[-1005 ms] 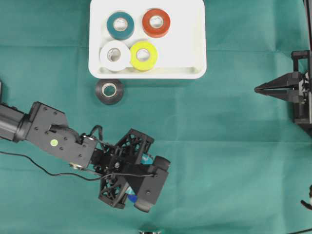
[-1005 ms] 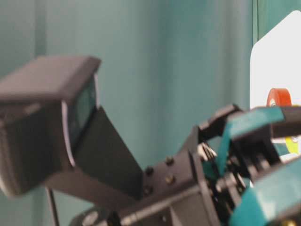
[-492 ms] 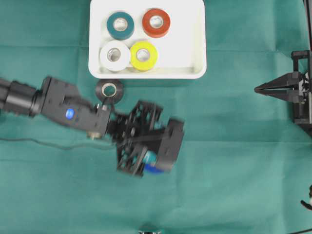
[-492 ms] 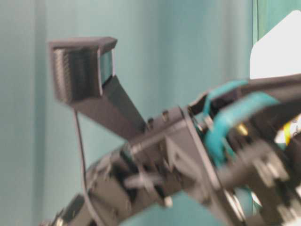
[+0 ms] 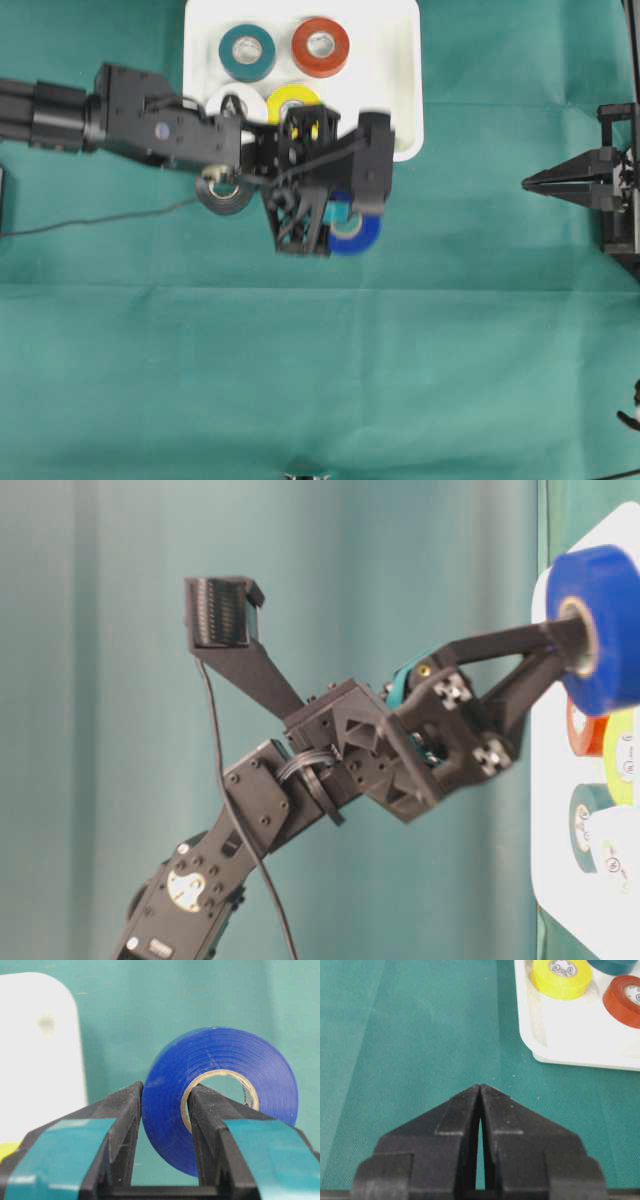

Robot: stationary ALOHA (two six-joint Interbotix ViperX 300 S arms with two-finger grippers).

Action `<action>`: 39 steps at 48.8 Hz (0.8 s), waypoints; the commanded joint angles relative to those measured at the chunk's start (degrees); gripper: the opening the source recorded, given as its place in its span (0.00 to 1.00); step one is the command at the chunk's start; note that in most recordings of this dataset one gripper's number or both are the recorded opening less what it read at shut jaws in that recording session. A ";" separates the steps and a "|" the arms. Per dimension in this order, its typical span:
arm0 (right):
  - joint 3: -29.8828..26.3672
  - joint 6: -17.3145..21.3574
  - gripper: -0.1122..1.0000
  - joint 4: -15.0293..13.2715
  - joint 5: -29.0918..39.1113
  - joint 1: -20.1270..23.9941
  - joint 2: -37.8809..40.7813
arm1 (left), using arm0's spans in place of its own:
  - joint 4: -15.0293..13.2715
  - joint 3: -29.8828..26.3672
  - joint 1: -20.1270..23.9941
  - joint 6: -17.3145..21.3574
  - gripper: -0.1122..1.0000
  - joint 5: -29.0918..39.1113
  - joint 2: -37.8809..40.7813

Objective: Put the tape into the white case with the left arm.
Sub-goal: 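Lift the blue tape and carry it into the tray's right side, then open the left gripper to release the blue tape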

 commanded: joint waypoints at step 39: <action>-0.44 0.09 0.01 0.00 -0.79 -0.09 0.35 | 0.09 -1.85 12.66 -0.09 0.34 -8.61 3.96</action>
